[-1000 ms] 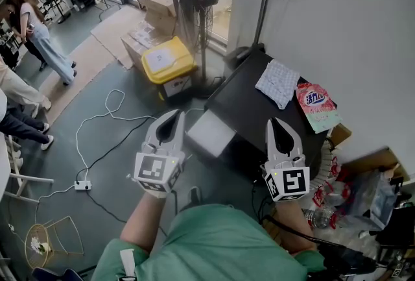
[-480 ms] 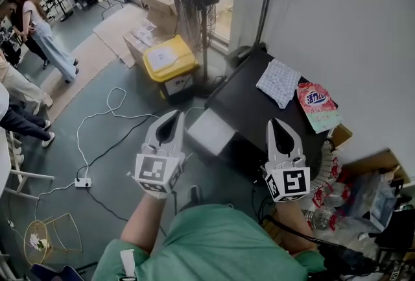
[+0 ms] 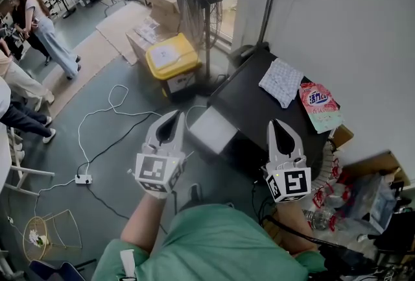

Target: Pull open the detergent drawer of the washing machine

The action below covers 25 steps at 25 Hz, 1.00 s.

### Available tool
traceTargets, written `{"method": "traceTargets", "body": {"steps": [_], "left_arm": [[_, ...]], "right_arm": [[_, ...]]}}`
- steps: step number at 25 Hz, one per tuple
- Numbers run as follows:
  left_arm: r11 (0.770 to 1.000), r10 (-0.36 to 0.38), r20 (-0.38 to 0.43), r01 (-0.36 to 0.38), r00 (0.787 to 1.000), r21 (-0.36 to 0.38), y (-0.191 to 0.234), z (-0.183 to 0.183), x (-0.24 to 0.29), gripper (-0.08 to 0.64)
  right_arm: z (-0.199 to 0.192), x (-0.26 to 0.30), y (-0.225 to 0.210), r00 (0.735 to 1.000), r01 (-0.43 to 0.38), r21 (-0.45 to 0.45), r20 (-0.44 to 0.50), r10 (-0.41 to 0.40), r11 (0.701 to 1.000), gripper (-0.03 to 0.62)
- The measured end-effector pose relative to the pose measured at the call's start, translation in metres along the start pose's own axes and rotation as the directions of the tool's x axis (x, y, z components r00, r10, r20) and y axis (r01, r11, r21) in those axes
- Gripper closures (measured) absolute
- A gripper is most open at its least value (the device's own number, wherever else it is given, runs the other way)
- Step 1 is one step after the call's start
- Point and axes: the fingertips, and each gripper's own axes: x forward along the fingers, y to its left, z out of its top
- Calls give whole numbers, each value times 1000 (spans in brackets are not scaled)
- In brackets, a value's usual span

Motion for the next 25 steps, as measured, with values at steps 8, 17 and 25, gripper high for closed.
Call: {"method": "traceTargets", "body": {"steps": [8,17,25], "left_arm": [[1000,10,-23,-11,1000,-12,4,-9,0,563],[1000,5,-47,-5,999,4,2,-15,5,563],[1000,3,-65,-3,998,5,4,-25,11,563]], "right_arm": [[-4,-2,1,1000,3,5,-8,-2,1000,591],[-13,0,-1,1000,7,23,-14,-6,1000,591],[-24,4,-6,999,21,34,-30,-20,999,591]]}}
